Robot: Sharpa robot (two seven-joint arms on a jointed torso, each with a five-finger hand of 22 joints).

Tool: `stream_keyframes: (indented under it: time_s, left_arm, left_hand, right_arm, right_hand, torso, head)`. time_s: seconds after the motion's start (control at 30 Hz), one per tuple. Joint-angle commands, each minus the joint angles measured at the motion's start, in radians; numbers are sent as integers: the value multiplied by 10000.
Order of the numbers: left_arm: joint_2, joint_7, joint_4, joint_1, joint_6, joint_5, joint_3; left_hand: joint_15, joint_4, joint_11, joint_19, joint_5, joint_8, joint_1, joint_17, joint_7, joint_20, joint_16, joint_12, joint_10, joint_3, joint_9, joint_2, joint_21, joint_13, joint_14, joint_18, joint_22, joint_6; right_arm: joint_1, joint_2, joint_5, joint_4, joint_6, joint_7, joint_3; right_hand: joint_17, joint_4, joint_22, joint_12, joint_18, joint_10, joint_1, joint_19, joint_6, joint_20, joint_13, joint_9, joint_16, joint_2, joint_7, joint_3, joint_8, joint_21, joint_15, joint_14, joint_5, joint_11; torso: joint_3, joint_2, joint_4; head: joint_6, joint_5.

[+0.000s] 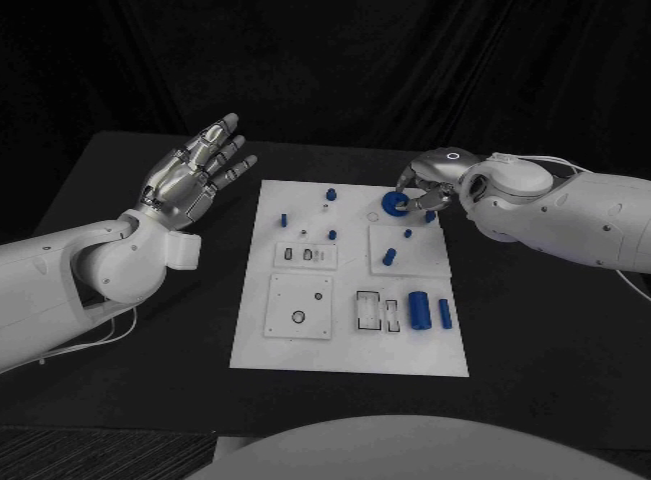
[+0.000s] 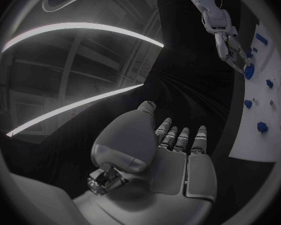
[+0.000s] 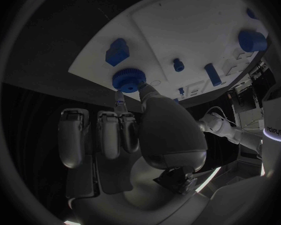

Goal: Assemble the parts on the task board

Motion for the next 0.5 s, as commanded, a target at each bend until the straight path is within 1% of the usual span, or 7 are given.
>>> stream_keyframes:
  time_s: [0.03,0.2,0.37,0.4,0.5]
  left_arm:
    - [22,86,6,-17,159,-11,10]
    - [23,75,4,-29,176,-11,10]
    - [25,63,-2,-42,186,-11,10]
    - [26,61,-3,-45,188,-11,10]
    - [27,59,-3,-52,193,-11,10]
  left_hand:
    - [44,-12,81,-51,49,27,84,-16,-5,-39,-37,47,-13,53,5,-10,-1,15,15,178,-13,-19]
    - [47,-14,79,-52,50,30,86,-16,-8,-39,-37,47,-13,56,6,-11,-2,15,15,179,-13,-12]
    - [51,-17,78,-51,50,34,88,-16,-8,-39,-37,48,-13,59,7,-11,-1,15,15,178,-13,-3]
    - [51,-17,78,-51,50,34,88,-16,-8,-39,-37,48,-13,59,7,-11,-1,15,15,178,-13,-3]
    - [55,-19,76,-51,52,36,90,-16,-9,-39,-37,49,-12,62,8,-11,-1,15,15,179,-13,3]
  right_arm:
    - [-60,11,-16,-54,73,-177,1]
    - [-110,69,-16,-130,125,-172,1]
    - [-141,134,-16,-216,166,-147,1]
    - [-148,149,-16,-235,170,-136,1]
    - [-157,170,-16,-259,159,-98,1]
  right_hand:
    - [2631,-78,2204,24,-129,1027,126,619,80,66,2631,71,25,-1,2,24,37,-42,73,1039,134,66]
    - [2631,-147,2193,24,-123,1027,212,605,57,73,2631,123,25,-18,6,42,35,-59,77,1039,188,70]
    - [2631,-238,2187,24,-119,1027,327,596,149,77,2631,228,25,-3,-3,82,101,-72,76,1039,248,70]
    - [2631,-272,2173,24,-112,1027,370,580,181,76,2631,273,25,9,-6,102,125,-92,75,1039,310,65]
    - [2631,-427,2181,24,-113,1027,538,584,372,61,2631,517,25,37,-35,196,277,-93,57,1039,877,40]
  torso:
    - [-3,-1,-12]
    - [-8,-5,-5]
    - [-3,-5,1]
    - [-2,-5,1]
    - [-3,-6,-2]
  head:
    - [-22,19]
    - [-22,24]
    - [-22,2]
    - [-22,4]
    - [-22,13]
